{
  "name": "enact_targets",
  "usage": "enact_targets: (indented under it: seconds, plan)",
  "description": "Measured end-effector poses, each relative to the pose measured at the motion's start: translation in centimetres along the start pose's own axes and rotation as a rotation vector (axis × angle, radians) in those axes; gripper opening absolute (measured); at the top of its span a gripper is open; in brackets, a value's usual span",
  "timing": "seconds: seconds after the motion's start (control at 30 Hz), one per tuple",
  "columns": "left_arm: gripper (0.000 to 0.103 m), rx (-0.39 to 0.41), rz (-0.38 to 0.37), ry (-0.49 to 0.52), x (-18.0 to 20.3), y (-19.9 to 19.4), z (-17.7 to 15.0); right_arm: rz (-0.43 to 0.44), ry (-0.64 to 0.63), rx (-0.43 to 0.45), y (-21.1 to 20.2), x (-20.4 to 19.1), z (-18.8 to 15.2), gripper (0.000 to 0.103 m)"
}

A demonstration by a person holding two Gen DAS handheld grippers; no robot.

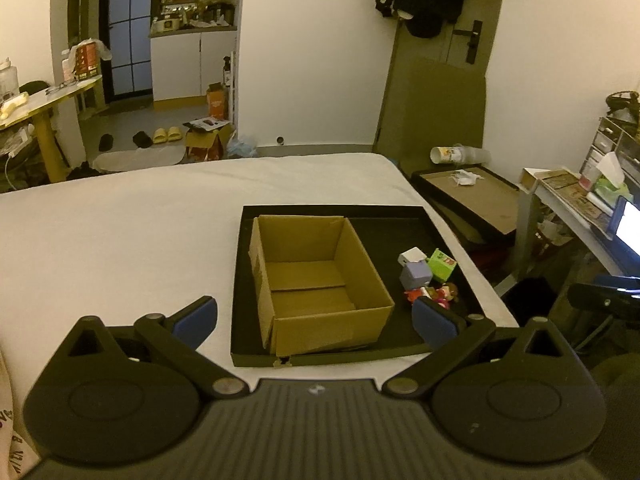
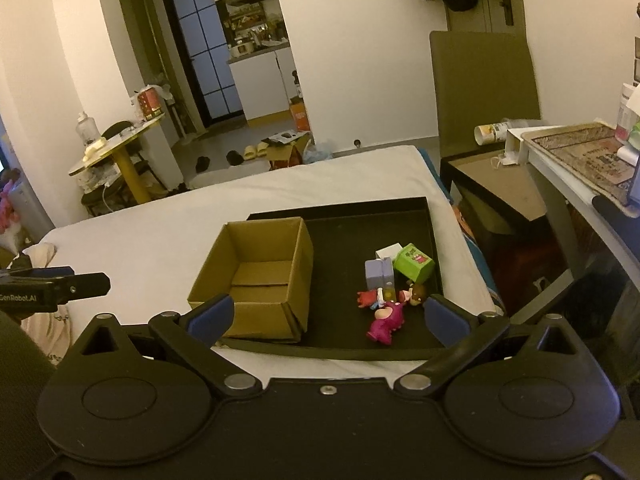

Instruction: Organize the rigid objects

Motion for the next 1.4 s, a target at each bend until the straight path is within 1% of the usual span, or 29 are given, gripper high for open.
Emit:
enact_targets:
  seconds: [0.13,0.37,0.43,0.57,0.63,0.77,0.9,1.0,1.23,1.4]
  plan:
    - [0.103,0.014,0.037,0.028,-0.4,0.6,0.2,-0.013,-0.003,0.005,0.6,0.4,0.2,0.103]
    - [0.103,0.027,0.032,0.009,-1.1,1.7,0.6,-0.047,-0.027,0.012,1.7,0.7,0.6,0.103]
    - [0.103,0.038,0.031,0.005,-1.3,2.1,0.7,-0.045,-0.028,0.01,2.0,0.8,0.6,0.103]
    - [0.103,0.03,0.039,0.005,-1.8,3.0,0.8,-0.034,-0.021,0.02,2.6,1.0,0.7,0.103]
    - [0.103,0.036,0.031,0.011,-1.9,3.3,0.7,-0.046,-0.018,0.027,3.0,1.2,0.7,0.103]
    - [0.103,0.016,0.019,0.008,-2.2,4.3,0.6,-0.074,-0.022,0.032,3.8,1.5,0.8,0.103]
    - [0.103,0.009,0.024,0.035,-2.1,5.1,0.8,-0.076,-0.002,0.029,4.7,1.9,0.8,0.103]
    - [0.103,-0.012,0.009,0.024,-2.2,5.9,0.8,-0.073,-0.009,0.012,5.4,2.1,0.8,0.103]
    - [0.103,-0.037,0.045,0.023,-3.0,8.2,0.7,-0.055,-0.009,-0.011,7.1,2.3,0.6,0.103]
    - [0.103,-0.074,0.065,0.016,-3.7,10.2,0.5,-0.048,-0.009,-0.04,8.5,2.4,0.3,0.103]
Point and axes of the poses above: each gripper's, at about its wrist camera, not at the fingertips, and y roughly the way its jaws point, x to its right, z to its top, the point moved 8 cm from there along y, roughly the way its jaws point, and after that the axes turned 2 degrees about -x, right-handed, at the moved point
